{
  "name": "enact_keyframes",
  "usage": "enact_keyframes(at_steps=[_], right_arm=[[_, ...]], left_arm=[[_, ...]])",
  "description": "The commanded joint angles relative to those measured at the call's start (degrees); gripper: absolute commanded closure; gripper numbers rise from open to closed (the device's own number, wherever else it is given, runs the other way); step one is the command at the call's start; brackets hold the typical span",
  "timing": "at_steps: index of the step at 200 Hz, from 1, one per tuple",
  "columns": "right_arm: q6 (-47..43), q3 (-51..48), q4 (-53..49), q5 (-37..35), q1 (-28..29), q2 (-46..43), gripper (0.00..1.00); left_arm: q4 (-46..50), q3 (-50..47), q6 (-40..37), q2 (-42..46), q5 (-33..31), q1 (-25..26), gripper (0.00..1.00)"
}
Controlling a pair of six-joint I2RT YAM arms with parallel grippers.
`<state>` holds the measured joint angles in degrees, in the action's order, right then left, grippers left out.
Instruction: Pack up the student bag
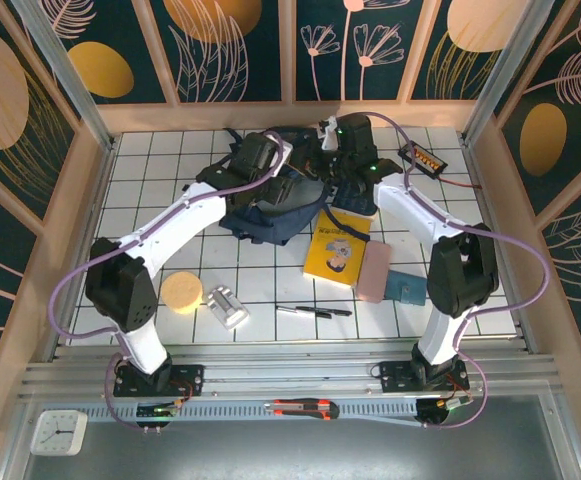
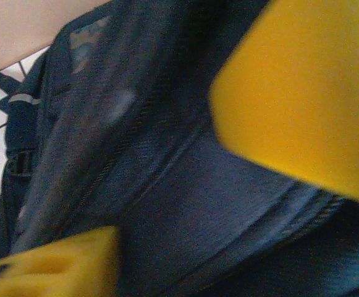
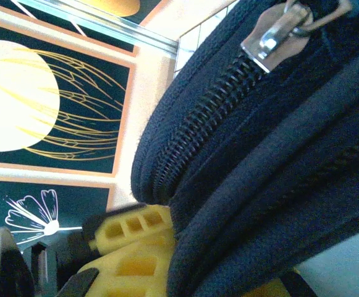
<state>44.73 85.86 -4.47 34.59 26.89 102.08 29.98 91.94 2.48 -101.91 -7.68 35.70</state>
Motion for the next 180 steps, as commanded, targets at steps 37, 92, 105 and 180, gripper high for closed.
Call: enact_keyframes(at_steps=[37, 92, 105, 180], right_arm=[[-1.49, -2.24, 1.85, -2.18, -0.22, -6.71, 0.55], [4.14, -24.32, -5.89, -16.80, 1.44, -25.80, 0.17], [8.17, -30.68, -1.93, -15.31, 1.44, -28.00, 0.15], [13.65, -27.17, 13.03, -10.80, 4.13, -8.91, 0.07]], left_arm=[[10.96, 7.60, 14.98, -4.59, -5.00, -4.07, 1.00], [12.48, 14.27, 25.74, -7.56, 2.65, -4.33, 1.00], [12.55, 15.75, 26.66, -8.19, 4.28, -4.35, 1.00], [9.45, 13.78, 31.80, -6.37, 9.32, -4.16, 1.00]])
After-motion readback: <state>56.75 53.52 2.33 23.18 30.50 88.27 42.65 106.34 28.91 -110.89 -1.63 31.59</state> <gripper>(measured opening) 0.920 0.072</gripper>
